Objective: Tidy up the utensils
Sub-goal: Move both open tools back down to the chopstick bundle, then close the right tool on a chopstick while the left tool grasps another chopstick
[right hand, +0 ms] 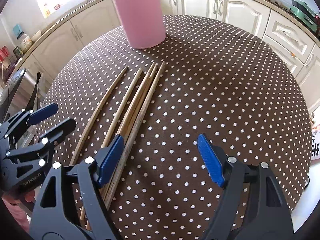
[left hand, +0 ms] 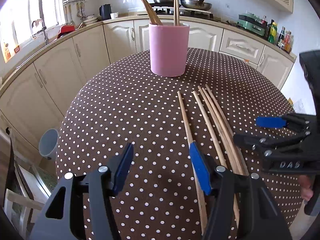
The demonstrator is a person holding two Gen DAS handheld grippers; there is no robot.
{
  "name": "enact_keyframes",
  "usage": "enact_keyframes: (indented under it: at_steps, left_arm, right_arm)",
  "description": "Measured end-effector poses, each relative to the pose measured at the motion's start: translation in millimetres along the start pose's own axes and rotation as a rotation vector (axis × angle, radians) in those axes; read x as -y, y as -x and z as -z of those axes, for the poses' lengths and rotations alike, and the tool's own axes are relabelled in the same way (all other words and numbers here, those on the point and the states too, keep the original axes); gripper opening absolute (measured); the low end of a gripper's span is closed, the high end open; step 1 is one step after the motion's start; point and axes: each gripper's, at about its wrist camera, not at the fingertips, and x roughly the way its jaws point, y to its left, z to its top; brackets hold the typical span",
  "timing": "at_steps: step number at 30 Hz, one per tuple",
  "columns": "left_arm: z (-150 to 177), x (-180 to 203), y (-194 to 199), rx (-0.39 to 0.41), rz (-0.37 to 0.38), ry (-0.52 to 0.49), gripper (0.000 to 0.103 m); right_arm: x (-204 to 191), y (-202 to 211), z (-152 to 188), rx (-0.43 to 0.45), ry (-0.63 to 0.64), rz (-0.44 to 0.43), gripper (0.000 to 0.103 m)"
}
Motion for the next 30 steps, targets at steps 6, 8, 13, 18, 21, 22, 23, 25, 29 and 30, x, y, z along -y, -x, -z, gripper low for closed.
enact_keyframes:
  at_steps: [6, 8, 13, 18, 21, 22, 23, 25, 29, 30]
  left_arm:
    - [0.2, -1.7, -4.1, -0.006, 0.003, 0.018, 0.058]
    - [0.6, -2.8, -6.0, -0.011, 0.001, 0.024, 0.058]
    - [0.7, -1.6, -12.3, -0.028, 0.011, 0.026, 0.058]
    - [-0.8, 1.2, -16.7, -0.028, 0.01, 0.027, 0.058]
    - [-1.4, 0.4, -17.7, -0.024, 0.001, 0.029, 0.058]
    - [-2.0, -0.2, -18.4, -0.025, -0.01, 0.027, 0.058]
    - [-2.9, -0.8, -19.1, -0.027, -0.018, 0.022, 0.058]
    - [-4.1, -3.3, -17.9, -0.025, -0.022, 0.021, 0.058]
    - [-5.2, -7.7, -13.7, -0.016, -0.006, 0.034, 0.058]
    - [-5.4, -7.7, -13.3, -0.015, -0.002, 0.037, 0.058]
  right_arm:
    - [-9.7, -0.8, 4.9, 0.001, 0.018, 0.071, 0.076]
    - [-9.6, 0.4, 7.0, 0.002, 0.002, 0.092, 0.076]
    - [-14.7, 4.2, 15.2, 0.015, -0.031, 0.099, 0.076]
    - [-10.1, -0.9, 8.6, 0.002, -0.053, 0.086, 0.076]
    - [-8.9, -6.2, 1.1, 0.002, -0.05, 0.095, 0.076]
    - [-8.5, -8.6, -3.1, -0.002, -0.054, 0.101, 0.076]
    - [-8.0, -11.3, -6.1, -0.007, -0.062, 0.105, 0.076]
    - [-8.0, -13.9, -10.1, -0.021, -0.074, 0.117, 0.076]
    - [-13.3, -18.2, -16.0, -0.023, -0.068, 0.144, 0.075]
    - [-14.8, -18.9, -16.5, -0.021, -0.07, 0.153, 0.075]
